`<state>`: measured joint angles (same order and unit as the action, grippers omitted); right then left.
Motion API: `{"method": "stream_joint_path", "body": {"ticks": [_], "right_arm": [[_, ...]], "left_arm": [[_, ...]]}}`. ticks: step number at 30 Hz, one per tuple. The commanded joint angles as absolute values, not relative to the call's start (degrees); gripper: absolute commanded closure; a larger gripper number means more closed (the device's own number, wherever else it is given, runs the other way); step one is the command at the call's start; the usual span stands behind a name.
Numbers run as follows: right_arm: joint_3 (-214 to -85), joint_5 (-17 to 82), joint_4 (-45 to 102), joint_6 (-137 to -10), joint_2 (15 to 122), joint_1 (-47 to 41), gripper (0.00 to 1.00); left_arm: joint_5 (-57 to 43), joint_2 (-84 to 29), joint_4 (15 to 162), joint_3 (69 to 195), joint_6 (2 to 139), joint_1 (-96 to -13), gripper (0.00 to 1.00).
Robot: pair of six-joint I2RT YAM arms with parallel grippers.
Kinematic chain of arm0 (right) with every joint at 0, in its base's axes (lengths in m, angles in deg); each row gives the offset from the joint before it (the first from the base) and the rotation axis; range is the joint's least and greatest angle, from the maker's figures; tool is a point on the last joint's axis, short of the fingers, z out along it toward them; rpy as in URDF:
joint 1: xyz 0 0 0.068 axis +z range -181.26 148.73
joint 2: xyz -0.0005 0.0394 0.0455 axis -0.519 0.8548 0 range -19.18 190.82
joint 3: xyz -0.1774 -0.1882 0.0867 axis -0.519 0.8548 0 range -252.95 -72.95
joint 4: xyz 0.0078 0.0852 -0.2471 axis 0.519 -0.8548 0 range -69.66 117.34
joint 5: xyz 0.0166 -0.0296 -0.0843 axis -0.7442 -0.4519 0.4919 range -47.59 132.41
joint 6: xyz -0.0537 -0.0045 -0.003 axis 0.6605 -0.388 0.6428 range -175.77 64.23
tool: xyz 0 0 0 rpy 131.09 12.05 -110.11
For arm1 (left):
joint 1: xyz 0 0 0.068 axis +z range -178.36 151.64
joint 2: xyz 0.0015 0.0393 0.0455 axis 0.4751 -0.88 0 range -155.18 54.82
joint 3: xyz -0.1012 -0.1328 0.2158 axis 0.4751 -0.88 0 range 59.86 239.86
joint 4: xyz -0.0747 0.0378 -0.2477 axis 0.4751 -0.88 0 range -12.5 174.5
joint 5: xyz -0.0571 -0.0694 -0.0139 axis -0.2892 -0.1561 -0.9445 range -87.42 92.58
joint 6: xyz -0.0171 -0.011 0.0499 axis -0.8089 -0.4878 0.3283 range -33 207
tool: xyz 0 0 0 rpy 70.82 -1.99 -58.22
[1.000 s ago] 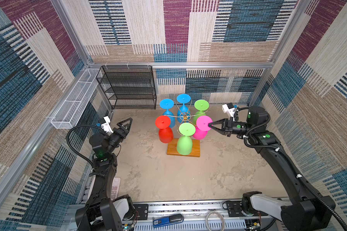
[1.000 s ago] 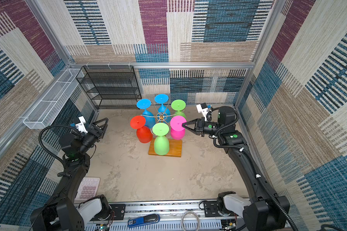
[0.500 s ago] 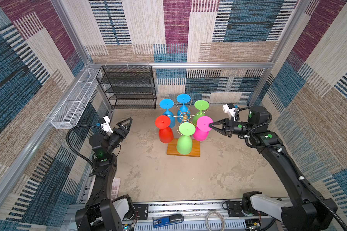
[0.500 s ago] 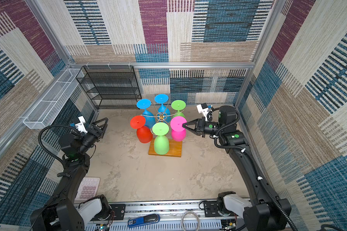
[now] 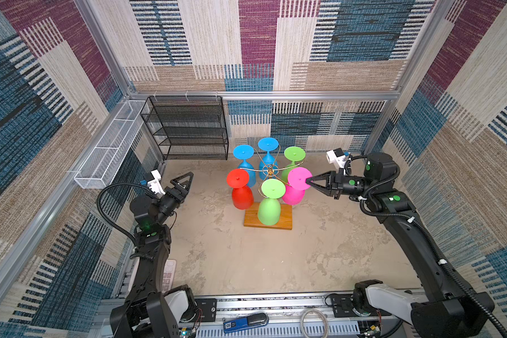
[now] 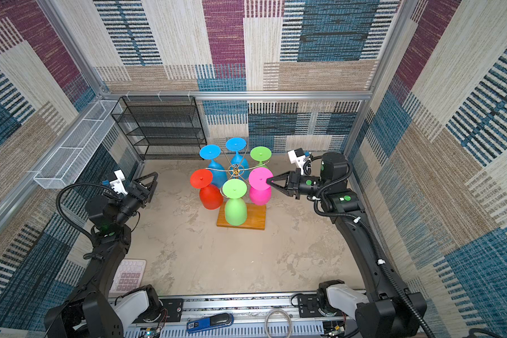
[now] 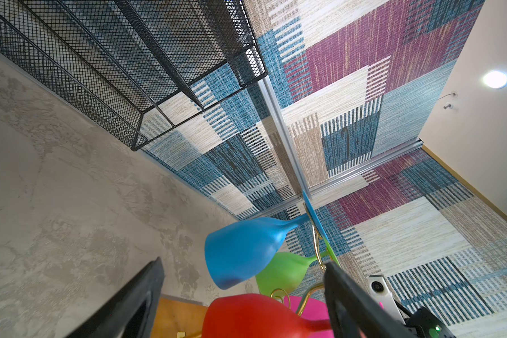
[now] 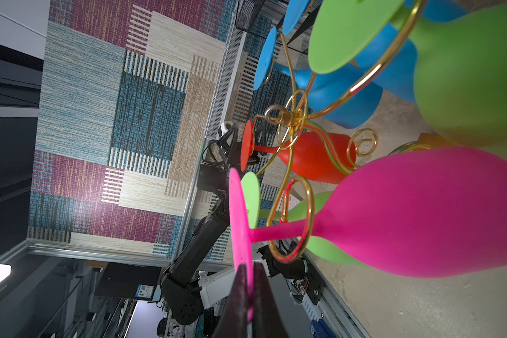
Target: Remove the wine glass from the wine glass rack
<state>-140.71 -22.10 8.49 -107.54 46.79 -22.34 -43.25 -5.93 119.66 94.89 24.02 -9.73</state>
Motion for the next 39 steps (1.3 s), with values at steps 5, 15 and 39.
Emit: {"method": "stream_joint_path", "body": {"ticks": [5,15,39], "right_arm": [[-140.4,-23.1,9.6,-108.0,45.4,-22.3,1.0],[-138.3,-22.9,9.2,-108.2,43.7,-22.3,1.0],[-138.4,-23.0,9.1,-106.0,44.6,-22.3,1.0]], "left_arm": [[-44.1,-5.7,122.3,94.7,23.3,-9.6,0.12],[-43.4,-5.9,124.8,93.7,21.9,-9.6,0.12],[-43.0,-6.1,126.1,93.5,19.9,-9.6,0.12]]}}
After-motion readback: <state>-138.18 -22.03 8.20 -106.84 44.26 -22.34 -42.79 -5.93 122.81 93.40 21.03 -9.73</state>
